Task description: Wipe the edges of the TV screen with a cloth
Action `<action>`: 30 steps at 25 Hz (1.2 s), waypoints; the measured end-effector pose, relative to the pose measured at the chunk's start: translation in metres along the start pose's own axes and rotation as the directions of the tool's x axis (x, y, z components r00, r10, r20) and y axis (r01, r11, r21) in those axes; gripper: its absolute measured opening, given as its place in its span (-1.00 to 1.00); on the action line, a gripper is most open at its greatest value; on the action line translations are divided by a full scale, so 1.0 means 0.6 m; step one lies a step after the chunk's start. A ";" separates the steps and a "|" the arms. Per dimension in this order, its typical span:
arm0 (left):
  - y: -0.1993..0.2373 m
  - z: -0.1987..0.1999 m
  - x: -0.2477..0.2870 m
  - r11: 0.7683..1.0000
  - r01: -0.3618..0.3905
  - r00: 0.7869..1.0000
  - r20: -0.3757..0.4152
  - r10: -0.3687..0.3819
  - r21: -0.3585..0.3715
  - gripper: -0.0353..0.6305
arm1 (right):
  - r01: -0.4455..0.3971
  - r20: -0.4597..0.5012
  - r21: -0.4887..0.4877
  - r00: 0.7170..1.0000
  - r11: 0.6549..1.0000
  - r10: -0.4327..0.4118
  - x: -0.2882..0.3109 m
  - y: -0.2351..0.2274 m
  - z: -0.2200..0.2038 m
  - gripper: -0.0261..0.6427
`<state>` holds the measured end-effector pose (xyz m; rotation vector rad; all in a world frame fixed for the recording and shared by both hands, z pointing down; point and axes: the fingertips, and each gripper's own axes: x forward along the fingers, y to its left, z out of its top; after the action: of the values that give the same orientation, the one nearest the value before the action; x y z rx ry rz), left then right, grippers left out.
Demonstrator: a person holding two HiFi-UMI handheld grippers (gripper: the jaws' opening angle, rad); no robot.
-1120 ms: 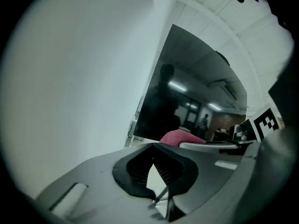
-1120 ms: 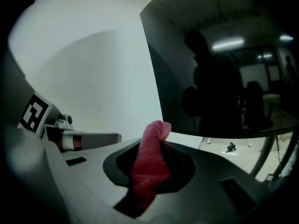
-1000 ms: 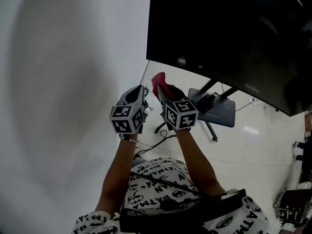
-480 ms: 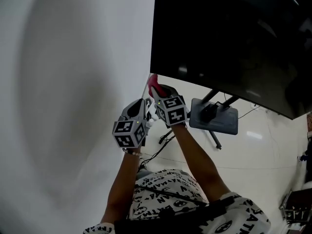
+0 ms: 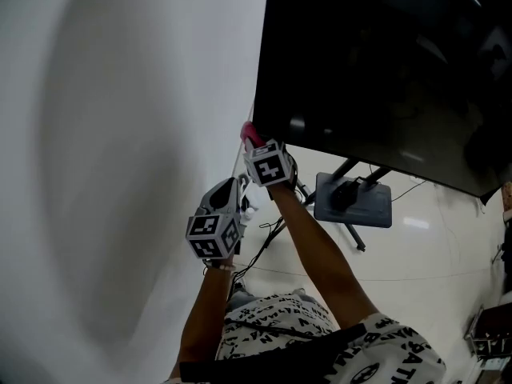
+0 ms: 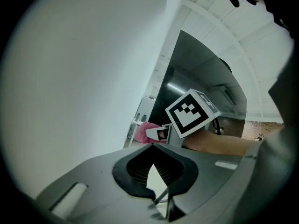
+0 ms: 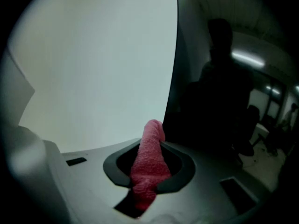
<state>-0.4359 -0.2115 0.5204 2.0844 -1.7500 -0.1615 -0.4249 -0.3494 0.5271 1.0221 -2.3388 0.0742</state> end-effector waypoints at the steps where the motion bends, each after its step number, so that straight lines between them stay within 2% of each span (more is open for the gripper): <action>1: -0.002 -0.002 0.003 1.000 0.008 1.000 0.000 -0.008 -0.004 -0.94 | 0.014 0.004 -0.002 1.000 1.000 -0.014 0.000 -0.006 0.000 -0.72; 7: -0.015 0.009 0.014 0.999 0.037 0.999 0.020 -0.037 0.001 -0.94 | 0.091 0.080 -0.020 0.993 0.996 -0.089 -0.021 -0.033 0.032 -0.72; 13: -0.020 0.017 0.024 0.999 0.053 0.997 0.047 -0.053 0.006 -0.94 | 0.124 0.168 -0.024 0.979 0.992 -0.118 -0.055 -0.054 0.099 -0.72; 20: -0.037 0.031 0.025 0.997 0.070 0.995 0.066 -0.071 0.022 -0.94 | 0.168 0.288 -0.027 0.945 0.985 -0.153 -0.124 -0.079 0.208 -0.72; 25: -0.049 0.037 0.037 0.996 0.075 0.995 0.066 -0.078 0.038 -0.94 | 0.175 0.335 -0.015 0.929 0.985 -0.160 -0.164 -0.100 0.269 -0.72; 30: -0.065 0.098 0.051 0.992 0.074 0.991 0.103 -0.085 0.100 -0.94 | 0.200 0.392 -0.019 0.903 0.980 -0.176 -0.200 -0.120 0.336 -0.72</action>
<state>-0.4142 -0.2497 0.4574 2.2548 -1.7690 -0.2200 -0.4089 -0.3761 0.2839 1.3278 -2.5561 -0.2988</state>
